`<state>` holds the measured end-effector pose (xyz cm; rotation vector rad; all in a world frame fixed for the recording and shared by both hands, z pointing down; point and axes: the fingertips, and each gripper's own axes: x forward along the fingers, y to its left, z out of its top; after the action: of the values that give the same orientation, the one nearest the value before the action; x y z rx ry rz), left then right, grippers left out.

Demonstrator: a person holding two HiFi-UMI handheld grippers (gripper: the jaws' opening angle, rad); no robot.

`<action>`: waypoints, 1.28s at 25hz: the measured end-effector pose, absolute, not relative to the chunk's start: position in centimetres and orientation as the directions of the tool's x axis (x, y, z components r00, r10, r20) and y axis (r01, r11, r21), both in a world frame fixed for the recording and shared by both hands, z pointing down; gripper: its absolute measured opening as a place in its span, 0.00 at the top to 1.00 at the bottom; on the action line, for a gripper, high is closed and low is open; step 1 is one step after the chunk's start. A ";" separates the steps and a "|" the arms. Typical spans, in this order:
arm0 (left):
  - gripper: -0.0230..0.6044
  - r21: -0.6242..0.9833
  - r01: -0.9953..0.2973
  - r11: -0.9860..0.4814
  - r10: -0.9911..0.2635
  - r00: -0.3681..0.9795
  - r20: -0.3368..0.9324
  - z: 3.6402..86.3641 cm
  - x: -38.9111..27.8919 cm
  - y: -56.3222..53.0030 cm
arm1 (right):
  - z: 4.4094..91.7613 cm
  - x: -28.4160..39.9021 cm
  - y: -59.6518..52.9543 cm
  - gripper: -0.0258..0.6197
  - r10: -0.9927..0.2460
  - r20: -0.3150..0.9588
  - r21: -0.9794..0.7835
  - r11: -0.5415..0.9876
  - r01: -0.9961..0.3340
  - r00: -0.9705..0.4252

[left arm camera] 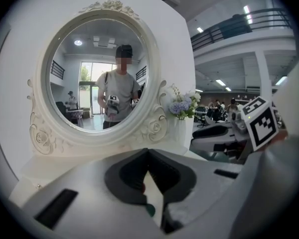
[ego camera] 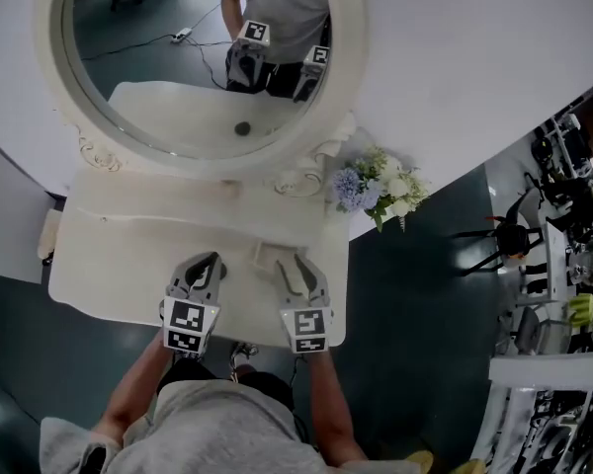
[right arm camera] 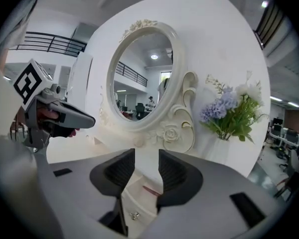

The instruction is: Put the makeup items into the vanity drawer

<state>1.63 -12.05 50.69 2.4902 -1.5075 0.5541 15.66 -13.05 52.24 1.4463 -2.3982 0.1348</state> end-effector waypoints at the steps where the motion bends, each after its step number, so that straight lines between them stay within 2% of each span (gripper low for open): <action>1: 0.96 -0.042 -0.875 -0.482 -0.813 0.428 0.395 50.4 1.7 -12.0 | 51.8 15.6 -12.7 0.72 -0.854 0.317 0.088 0.460 -0.883 -0.413; 8: 0.96 -0.061 -0.830 -0.555 -0.783 0.496 0.375 49.2 1.4 -11.4 | 49.1 15.3 -9.9 0.86 -0.921 0.234 0.069 0.335 -0.940 -0.311; 14: 0.96 -0.069 -0.791 -0.608 -0.754 0.549 0.361 48.9 1.1 -10.6 | 49.3 14.5 -7.4 0.94 -0.940 0.229 0.067 0.274 -0.960 -0.252; 25: 0.96 -0.066 -0.787 -0.614 -0.751 0.556 0.357 48.7 -1.0 -10.0 | 48.5 11.8 -7.0 0.94 -0.941 0.218 0.078 0.281 -0.956 -0.259; 32: 0.96 -0.053 -0.815 -0.577 -0.768 0.519 0.375 49.6 -2.9 -10.0 | 49.7 8.8 -7.9 0.94 -0.904 0.254 0.079 0.375 -0.924 -0.345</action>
<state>-2.91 -10.03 49.58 2.6231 -1.3742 0.5493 8.81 -7.89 49.66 1.6225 -2.3823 0.1144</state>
